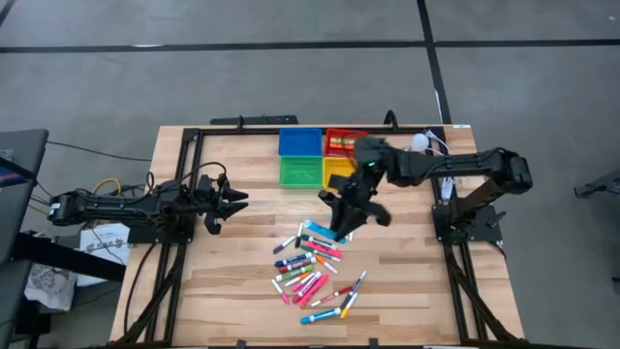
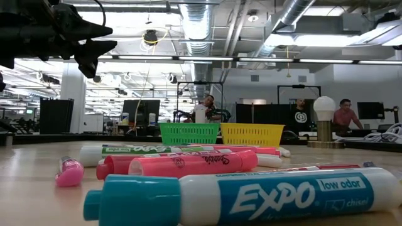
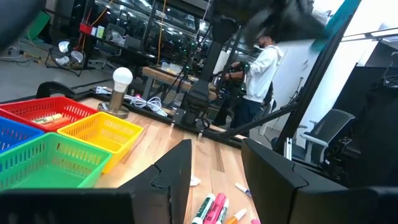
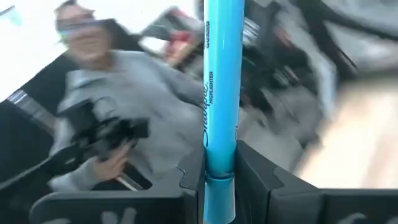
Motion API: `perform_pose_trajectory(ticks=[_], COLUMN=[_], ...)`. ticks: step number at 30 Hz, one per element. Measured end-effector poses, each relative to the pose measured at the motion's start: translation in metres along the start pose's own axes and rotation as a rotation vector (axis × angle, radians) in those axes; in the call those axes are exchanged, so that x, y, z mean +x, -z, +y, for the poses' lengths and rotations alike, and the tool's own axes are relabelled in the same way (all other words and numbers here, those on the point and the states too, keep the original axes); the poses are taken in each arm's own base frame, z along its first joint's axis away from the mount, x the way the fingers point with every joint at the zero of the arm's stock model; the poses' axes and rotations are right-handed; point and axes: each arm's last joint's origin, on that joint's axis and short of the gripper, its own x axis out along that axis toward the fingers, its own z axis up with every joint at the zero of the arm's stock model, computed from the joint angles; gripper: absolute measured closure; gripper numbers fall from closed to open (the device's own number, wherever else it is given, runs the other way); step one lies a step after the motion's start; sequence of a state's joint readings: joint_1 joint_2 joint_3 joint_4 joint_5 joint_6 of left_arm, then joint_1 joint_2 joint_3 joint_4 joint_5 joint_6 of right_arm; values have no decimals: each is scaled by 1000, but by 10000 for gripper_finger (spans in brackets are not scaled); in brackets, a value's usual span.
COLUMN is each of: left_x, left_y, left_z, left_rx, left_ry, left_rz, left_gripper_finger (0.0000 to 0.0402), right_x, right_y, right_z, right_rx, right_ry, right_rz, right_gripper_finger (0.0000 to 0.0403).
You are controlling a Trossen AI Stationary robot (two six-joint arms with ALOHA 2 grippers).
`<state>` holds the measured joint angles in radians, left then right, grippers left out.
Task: Pick & Place Markers
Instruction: Put the light blue marker in the red bin
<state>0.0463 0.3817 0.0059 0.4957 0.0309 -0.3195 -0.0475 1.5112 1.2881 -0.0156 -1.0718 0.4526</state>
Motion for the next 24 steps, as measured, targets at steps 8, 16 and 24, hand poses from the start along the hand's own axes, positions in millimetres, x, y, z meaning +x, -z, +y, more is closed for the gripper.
perform_pose_trajectory(ticks=[8, 16, 24], left_x=[0, 0, 0], left_y=[0, 0, 0], left_z=[0, 0, 0], left_rx=[0, 0, 0], left_ry=[0, 0, 1], left_rz=[0, 0, 1], left_gripper_finger=[260, 260, 260], right_x=[-26, -75, -133], right_y=[62, 64, 38], right_z=[-39, -54, -77], right_rx=[358, 251, 83], right_ry=[883, 1417, 1644], right_rz=[313, 456, 574], right_gripper_finger=[351, 351, 351])
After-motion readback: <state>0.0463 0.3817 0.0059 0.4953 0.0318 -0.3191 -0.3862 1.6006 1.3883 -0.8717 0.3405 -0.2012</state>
